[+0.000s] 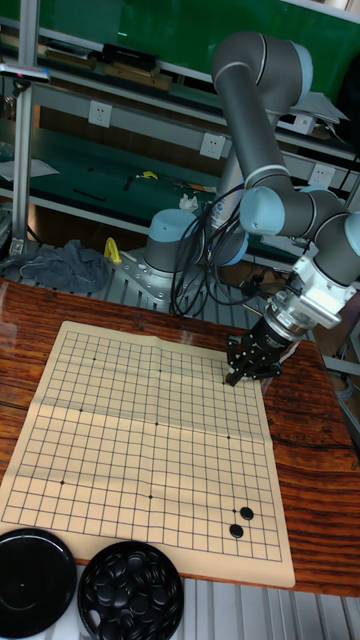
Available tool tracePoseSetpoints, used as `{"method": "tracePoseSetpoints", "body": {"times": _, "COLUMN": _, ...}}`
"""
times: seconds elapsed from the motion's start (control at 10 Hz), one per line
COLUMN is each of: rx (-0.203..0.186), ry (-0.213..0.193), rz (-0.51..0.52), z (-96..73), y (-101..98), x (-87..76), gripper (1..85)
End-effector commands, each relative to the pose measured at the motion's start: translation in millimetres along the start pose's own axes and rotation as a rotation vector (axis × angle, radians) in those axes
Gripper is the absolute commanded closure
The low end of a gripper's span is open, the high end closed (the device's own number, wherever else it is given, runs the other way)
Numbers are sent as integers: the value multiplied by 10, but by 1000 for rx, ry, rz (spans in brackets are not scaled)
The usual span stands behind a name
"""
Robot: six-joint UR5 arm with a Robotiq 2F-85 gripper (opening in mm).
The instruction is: Play the first move as black on the 3-4 point in the upper right corner of the Go board
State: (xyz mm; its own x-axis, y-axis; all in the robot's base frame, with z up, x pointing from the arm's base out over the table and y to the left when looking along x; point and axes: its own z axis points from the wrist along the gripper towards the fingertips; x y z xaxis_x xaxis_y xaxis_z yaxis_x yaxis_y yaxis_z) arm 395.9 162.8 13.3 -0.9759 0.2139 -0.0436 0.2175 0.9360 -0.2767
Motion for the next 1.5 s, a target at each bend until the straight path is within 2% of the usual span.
{"method": "tracePoseSetpoints", "body": {"times": 0.0, "rx": 21, "ry": 6, "rz": 0, "z": 10, "y": 12, "x": 12, "gripper": 843}}
{"method": "tracePoseSetpoints", "body": {"times": 0.4, "rx": 49, "ry": 12, "rz": -24, "z": 44, "y": -26, "x": 30, "gripper": 843}}
{"method": "tracePoseSetpoints", "body": {"times": 1.0, "rx": -3, "ry": -5, "rz": -19, "z": 47, "y": 131, "x": -9, "gripper": 833}}
{"method": "tracePoseSetpoints", "body": {"times": 1.4, "rx": -8, "ry": -4, "rz": -42, "z": 47, "y": 151, "x": 2, "gripper": 767}}
